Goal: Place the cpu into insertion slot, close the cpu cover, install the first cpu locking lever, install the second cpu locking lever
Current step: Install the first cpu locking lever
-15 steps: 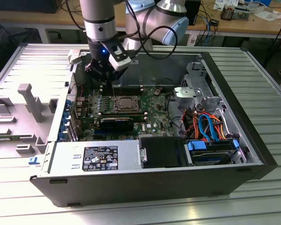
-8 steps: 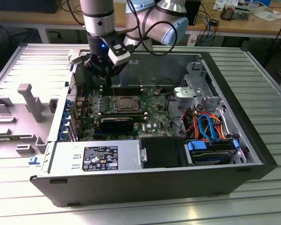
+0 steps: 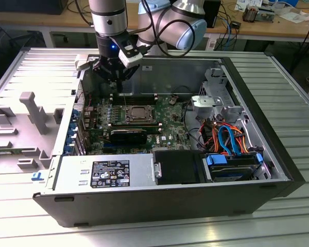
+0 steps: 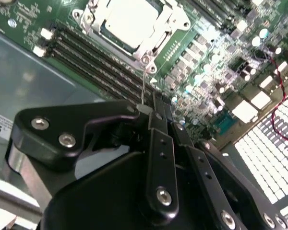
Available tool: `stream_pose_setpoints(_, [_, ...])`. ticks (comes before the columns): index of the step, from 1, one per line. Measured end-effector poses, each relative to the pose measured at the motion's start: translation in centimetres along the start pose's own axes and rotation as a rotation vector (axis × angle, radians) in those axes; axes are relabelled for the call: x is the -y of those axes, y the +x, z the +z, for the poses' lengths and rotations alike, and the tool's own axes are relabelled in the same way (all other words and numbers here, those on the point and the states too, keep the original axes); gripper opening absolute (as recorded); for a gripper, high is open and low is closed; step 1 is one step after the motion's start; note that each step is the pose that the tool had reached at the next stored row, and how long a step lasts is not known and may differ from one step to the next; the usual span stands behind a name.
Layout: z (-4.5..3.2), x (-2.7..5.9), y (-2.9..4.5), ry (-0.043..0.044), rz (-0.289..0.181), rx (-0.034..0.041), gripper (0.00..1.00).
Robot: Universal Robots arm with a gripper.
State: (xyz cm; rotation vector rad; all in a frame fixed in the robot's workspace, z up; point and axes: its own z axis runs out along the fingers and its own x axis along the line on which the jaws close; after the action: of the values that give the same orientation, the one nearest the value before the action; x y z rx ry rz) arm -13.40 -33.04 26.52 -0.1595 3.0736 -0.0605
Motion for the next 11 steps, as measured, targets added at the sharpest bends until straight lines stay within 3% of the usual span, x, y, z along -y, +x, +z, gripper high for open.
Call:
stream_pose_setpoints(3, [0.02, -0.02, -0.12, 0.0, 0.0, 0.0, 0.11])
stream_pose_setpoints(8, [0.11, 0.0, -1.1, 0.0, 0.0, -0.0003, 0.11])
stream_pose_setpoints(11, [0.11, -0.13, -1.17, -0.0015, 0.0, -0.0002, 0.11])
